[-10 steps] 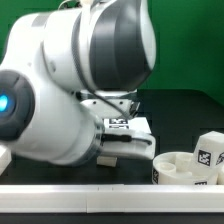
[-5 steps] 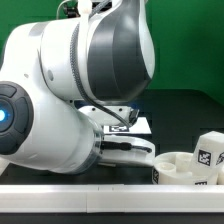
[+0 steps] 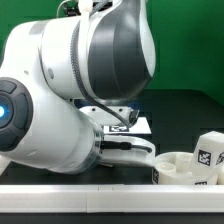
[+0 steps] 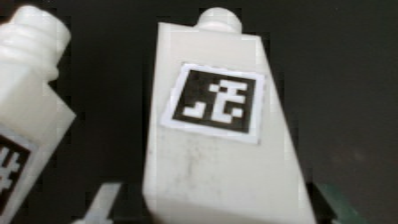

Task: Assemble stool

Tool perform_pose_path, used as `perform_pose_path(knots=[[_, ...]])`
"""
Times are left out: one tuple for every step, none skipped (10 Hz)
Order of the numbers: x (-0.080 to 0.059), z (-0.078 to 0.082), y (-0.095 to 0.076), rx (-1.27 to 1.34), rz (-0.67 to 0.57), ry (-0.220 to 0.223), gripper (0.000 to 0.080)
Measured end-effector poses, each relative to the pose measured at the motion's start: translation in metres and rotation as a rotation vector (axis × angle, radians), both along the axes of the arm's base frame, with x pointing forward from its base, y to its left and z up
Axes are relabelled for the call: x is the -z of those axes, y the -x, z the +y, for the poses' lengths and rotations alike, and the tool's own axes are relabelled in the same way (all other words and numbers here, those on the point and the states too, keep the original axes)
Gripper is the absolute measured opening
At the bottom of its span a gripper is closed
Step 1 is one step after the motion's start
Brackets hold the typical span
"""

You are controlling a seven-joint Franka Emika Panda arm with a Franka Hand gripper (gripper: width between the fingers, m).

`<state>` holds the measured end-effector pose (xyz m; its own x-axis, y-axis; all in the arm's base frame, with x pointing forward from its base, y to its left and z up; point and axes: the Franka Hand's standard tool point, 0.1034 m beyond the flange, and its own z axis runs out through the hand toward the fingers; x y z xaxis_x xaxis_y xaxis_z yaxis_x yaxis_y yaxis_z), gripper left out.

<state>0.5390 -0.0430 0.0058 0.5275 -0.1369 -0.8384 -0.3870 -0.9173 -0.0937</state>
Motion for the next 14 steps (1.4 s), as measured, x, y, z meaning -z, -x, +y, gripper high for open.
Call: perform_pose_path(knots=[[-0.009,0.001,-0.005,-0.006,-0.012,0.0,0.0325],[-0.024,0.006,-0.013,-0.023,-0.038,0.005,0.0325],[-0.042,0.016,-0.022,-0.039,-0.067,0.002,0.0325],[-0.059,0.024,-0.03,-0.049,-0.092,-0.002,0.0325],[-0.073,0.029,-0.034,-0.056,-0.11,-0.01,0.0325],[-0.079,0.032,-0.038,-0.061,-0.128,-0.017,0.0325],[-0.078,0.032,-0.04,-0.06,-0.135,-0.016,0.0325],[-0.077,0.03,-0.04,-0.058,-0.139,-0.013,0.0327],[-0.075,0.029,-0.049,-0.051,-0.188,0.004,0.0327],[-0.07,0.026,-0.054,-0.079,-0.242,-0.007,0.0327],[-0.061,0.021,-0.064,-0.119,-0.351,0.001,0.0327],[-0.07,0.021,-0.073,-0.15,-0.451,0.029,0.0327],[-0.082,0.023,-0.076,-0.169,-0.52,0.041,0.0327],[-0.091,0.026,-0.082,-0.19,-0.567,0.047,0.0327]])
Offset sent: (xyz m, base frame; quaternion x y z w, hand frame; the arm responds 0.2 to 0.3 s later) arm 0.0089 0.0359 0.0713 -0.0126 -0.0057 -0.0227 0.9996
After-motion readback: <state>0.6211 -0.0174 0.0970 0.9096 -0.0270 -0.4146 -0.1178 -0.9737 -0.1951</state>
